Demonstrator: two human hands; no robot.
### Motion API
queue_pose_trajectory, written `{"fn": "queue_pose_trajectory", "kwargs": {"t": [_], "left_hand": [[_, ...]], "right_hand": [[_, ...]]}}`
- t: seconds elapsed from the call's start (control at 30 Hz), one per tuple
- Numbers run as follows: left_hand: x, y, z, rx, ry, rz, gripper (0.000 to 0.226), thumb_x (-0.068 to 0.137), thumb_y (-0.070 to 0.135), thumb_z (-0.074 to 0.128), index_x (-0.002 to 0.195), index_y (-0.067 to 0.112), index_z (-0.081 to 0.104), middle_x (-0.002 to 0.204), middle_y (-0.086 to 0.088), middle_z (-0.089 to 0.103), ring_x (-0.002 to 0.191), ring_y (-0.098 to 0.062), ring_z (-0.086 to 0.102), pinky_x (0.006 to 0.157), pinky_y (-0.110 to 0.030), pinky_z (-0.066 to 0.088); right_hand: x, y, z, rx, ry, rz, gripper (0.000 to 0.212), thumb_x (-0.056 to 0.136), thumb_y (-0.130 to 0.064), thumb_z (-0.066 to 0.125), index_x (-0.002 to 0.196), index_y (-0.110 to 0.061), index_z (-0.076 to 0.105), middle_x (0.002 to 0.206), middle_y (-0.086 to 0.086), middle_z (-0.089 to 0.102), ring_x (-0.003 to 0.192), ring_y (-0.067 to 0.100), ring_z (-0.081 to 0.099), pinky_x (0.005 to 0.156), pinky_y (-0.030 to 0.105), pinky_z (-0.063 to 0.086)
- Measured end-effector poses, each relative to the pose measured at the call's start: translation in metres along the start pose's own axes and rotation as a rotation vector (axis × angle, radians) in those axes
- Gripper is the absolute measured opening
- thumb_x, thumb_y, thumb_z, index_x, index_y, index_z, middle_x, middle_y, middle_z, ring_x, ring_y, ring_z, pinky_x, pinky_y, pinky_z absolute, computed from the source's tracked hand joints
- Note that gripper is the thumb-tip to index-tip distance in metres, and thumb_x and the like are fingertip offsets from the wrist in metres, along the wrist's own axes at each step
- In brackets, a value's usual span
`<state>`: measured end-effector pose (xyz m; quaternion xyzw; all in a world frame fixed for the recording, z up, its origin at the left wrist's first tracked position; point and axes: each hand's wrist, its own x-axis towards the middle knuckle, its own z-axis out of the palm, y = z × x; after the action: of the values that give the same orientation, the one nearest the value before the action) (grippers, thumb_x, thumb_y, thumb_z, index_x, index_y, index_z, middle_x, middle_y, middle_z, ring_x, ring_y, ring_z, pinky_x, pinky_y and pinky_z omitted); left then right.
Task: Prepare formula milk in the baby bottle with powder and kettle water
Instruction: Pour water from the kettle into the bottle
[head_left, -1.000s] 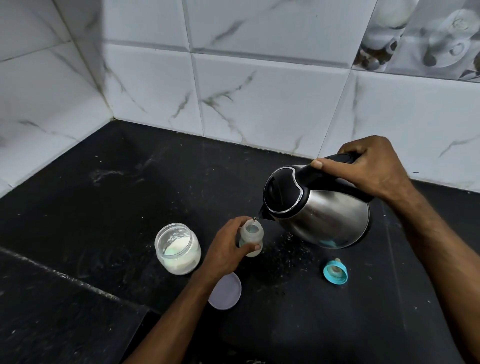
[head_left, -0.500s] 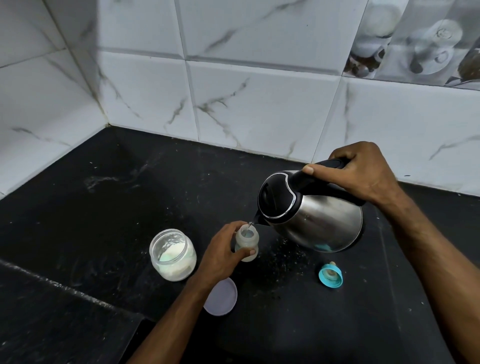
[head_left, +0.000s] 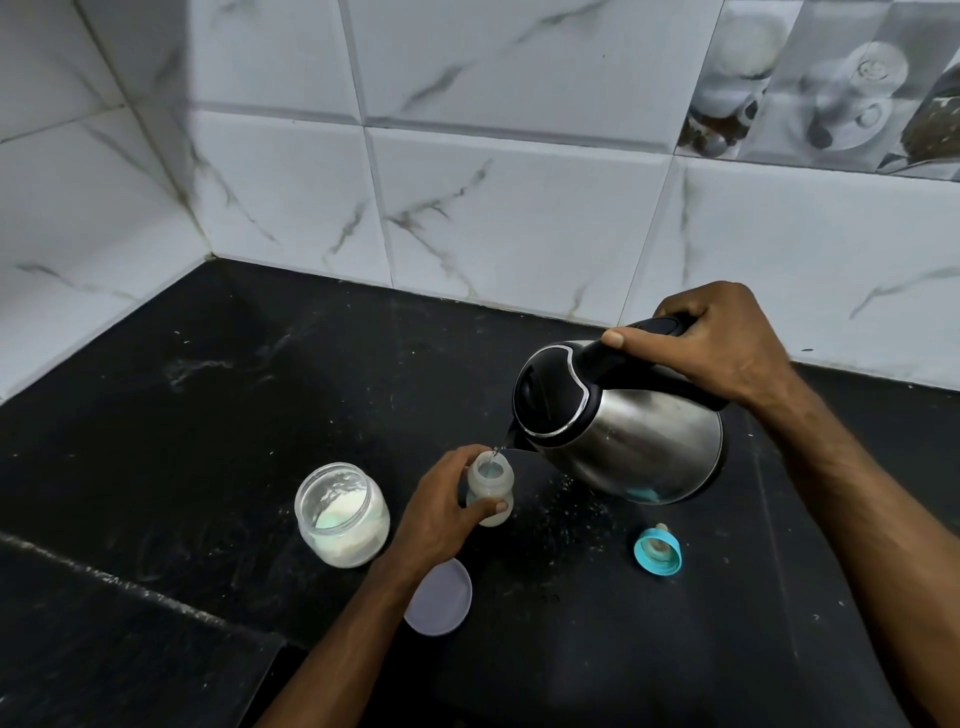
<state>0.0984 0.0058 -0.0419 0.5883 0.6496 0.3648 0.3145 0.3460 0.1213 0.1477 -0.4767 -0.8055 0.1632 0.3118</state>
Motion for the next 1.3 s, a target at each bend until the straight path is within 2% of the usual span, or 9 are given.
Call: {"fn": "queue_pose_trajectory", "kwargs": {"t": [0.17, 0.7, 1.3], "left_hand": [[0.0001, 0.0008, -0.0004, 0.006, -0.007, -0.003, 0.056, 0.078, 0.020, 0.081, 0.118, 0.041, 0.048, 0.115, 0.024, 0.052, 0.104, 0.020, 0.047, 0.083, -0.003, 0.038], [-0.0001, -0.0002, -0.0007, -0.020, -0.002, 0.006, 0.056, 0.077, 0.021, 0.082, 0.120, 0.039, 0.051, 0.119, 0.017, 0.057, 0.109, 0.013, 0.051, 0.089, -0.011, 0.040], [0.0002, -0.0002, -0.0006, -0.014, -0.010, -0.008, 0.057, 0.077, 0.020, 0.081, 0.119, 0.041, 0.049, 0.118, 0.021, 0.055, 0.108, 0.013, 0.048, 0.087, -0.009, 0.038]], "right_hand": [[0.0005, -0.0007, -0.0015, 0.011, 0.005, -0.006, 0.101, 0.052, -0.095, 0.054, 0.058, 0.006, 0.055, 0.055, 0.026, 0.044, 0.050, 0.017, 0.033, 0.052, 0.030, 0.025], [-0.0003, -0.0027, -0.0011, 0.024, 0.007, -0.006, 0.104, 0.052, -0.096, 0.053, 0.058, 0.008, 0.053, 0.057, 0.029, 0.040, 0.051, 0.017, 0.030, 0.052, 0.031, 0.023], [0.0017, -0.0008, -0.0032, 0.040, 0.025, 0.010, 0.105, 0.051, -0.095, 0.056, 0.064, 0.009, 0.060, 0.059, 0.031, 0.049, 0.052, 0.020, 0.034, 0.053, 0.030, 0.026]]}}
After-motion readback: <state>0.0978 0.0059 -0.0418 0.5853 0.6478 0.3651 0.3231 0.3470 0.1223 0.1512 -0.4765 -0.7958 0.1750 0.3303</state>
